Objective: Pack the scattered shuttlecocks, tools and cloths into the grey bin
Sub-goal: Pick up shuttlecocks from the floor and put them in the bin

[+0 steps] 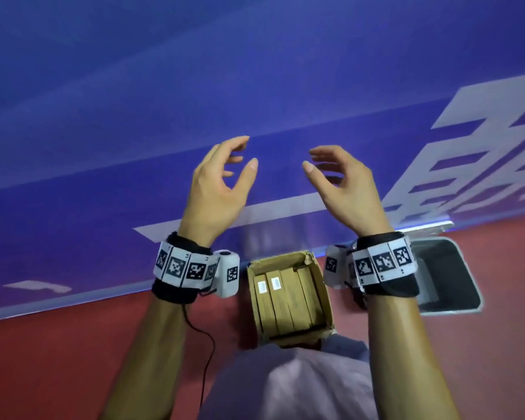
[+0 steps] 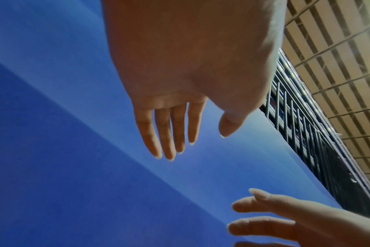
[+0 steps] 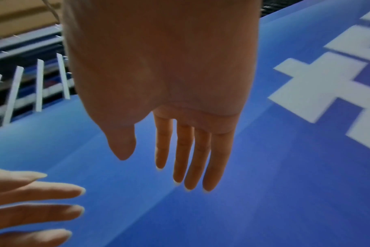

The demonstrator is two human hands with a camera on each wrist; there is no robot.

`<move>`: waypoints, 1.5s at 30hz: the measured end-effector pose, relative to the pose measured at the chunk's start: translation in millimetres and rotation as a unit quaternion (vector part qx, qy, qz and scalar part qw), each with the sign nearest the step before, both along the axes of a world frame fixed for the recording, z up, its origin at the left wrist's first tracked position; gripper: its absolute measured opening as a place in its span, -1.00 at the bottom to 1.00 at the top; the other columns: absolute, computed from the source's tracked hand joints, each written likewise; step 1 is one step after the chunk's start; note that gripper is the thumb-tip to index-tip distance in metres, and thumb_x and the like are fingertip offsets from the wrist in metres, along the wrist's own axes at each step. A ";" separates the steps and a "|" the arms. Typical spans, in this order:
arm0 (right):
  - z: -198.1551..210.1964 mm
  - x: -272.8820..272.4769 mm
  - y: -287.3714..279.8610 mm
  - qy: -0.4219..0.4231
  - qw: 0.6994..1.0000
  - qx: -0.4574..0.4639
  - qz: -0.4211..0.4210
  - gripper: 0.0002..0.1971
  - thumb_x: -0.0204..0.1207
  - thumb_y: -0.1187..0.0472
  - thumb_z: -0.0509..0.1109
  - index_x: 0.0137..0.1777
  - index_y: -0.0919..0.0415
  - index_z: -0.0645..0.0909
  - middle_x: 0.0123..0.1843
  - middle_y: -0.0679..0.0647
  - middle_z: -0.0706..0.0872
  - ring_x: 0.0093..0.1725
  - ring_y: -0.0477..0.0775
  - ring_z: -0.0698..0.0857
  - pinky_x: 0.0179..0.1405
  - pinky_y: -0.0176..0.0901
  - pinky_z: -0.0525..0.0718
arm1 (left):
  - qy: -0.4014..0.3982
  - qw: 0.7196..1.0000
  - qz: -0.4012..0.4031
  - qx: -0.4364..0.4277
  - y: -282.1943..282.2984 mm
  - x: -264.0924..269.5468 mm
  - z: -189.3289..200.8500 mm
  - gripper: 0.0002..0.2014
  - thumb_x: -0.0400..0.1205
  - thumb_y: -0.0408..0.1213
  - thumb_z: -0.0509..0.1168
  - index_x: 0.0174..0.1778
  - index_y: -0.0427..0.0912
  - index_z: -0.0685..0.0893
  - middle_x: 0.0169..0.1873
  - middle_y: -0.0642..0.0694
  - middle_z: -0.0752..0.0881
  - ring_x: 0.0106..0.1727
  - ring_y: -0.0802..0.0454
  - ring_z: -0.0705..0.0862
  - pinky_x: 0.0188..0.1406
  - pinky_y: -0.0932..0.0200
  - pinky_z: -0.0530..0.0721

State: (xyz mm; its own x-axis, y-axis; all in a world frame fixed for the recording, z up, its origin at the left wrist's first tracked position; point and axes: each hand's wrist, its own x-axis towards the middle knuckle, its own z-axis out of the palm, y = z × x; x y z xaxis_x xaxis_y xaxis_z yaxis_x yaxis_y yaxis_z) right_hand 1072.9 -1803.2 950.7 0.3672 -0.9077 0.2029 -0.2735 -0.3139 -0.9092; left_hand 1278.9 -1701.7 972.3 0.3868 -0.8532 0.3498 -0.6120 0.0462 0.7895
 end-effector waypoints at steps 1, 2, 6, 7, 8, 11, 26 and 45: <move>8.4 2.7 2.4 -0.002 1.000 -0.011 0.017 -0.70 0.67 -0.07 0.46 0.30 0.03 0.68 0.21 -0.17 0.79 0.20 -0.18 0.76 0.25 -0.04 0.75 | -0.005 1.000 0.014 -0.002 10.4 0.4 4.8 -0.62 0.74 -0.12 0.35 0.48 -0.07 0.63 0.31 0.09 0.70 0.28 0.13 0.71 0.20 -0.02 0.76; 14.5 5.5 4.5 -0.006 0.999 -0.019 0.034 -0.71 0.67 -0.07 0.45 0.30 0.02 0.68 0.21 -0.18 0.79 0.21 -0.18 0.76 0.24 -0.03 0.75 | -0.011 1.000 0.029 -0.004 20.9 0.1 8.0 -0.63 0.74 -0.12 0.36 0.47 -0.07 0.63 0.31 0.08 0.70 0.28 0.12 0.71 0.20 -0.03 0.76; 24.7 21.3 16.7 -0.021 0.991 -0.029 0.126 -0.72 0.66 -0.08 0.47 0.28 -0.01 0.68 0.22 -0.19 0.78 0.22 -0.15 0.75 0.23 0.02 0.76 | -0.031 0.993 0.117 -0.010 68.1 -10.5 11.3 -0.63 0.72 -0.15 0.39 0.45 -0.08 0.64 0.31 0.08 0.68 0.27 0.11 0.71 0.18 -0.06 0.73; 25.9 26.1 20.9 -0.017 0.987 -0.032 0.158 -0.72 0.65 -0.08 0.47 0.28 -0.01 0.68 0.23 -0.20 0.77 0.23 -0.16 0.75 0.23 0.00 0.75 | -0.036 0.989 0.145 -0.011 82.3 -15.7 10.6 -0.63 0.71 -0.15 0.40 0.45 -0.07 0.63 0.31 0.08 0.67 0.26 0.12 0.71 0.17 -0.05 0.73; 26.9 31.0 25.7 -0.011 0.981 -0.036 0.191 -0.71 0.65 -0.10 0.47 0.29 -0.02 0.68 0.24 -0.21 0.76 0.23 -0.17 0.74 0.24 -0.03 0.74 | -0.042 0.984 0.175 -0.013 97.6 -21.8 9.4 -0.61 0.71 -0.14 0.39 0.46 -0.06 0.62 0.31 0.08 0.65 0.26 0.12 0.71 0.17 -0.04 0.73; 31.7 46.7 48.7 -0.012 0.959 -0.043 0.279 -0.69 0.64 -0.13 0.48 0.28 -0.03 0.68 0.25 -0.21 0.76 0.23 -0.18 0.73 0.23 -0.06 0.73 | -0.038 0.961 0.273 -0.011 154.0 -45.7 8.7 -0.60 0.72 -0.16 0.41 0.49 -0.07 0.61 0.32 0.04 0.63 0.25 0.12 0.71 0.19 -0.03 0.73; 37.0 68.4 369.2 -0.050 0.696 -0.035 0.715 -0.67 0.58 -0.08 0.55 0.29 -0.04 0.70 0.23 -0.18 0.74 0.26 -0.21 0.70 0.28 -0.18 0.68 | -0.016 0.689 0.724 0.000 486.1 -246.0 25.5 -0.59 0.71 -0.12 0.41 0.49 -0.02 0.60 0.34 0.08 0.65 0.28 0.16 0.71 0.28 -0.10 0.71; 14.6 -132.0 851.9 -0.030 0.394 -0.023 0.918 -0.69 0.59 -0.08 0.53 0.30 -0.10 0.68 0.23 -0.22 0.70 0.30 -0.19 0.67 0.28 0.01 0.73 | 0.036 0.394 0.917 0.044 832.8 -573.7 -12.7 -0.50 0.69 0.01 0.39 0.55 0.02 0.51 0.39 0.13 0.60 0.31 0.23 0.65 0.29 0.02 0.68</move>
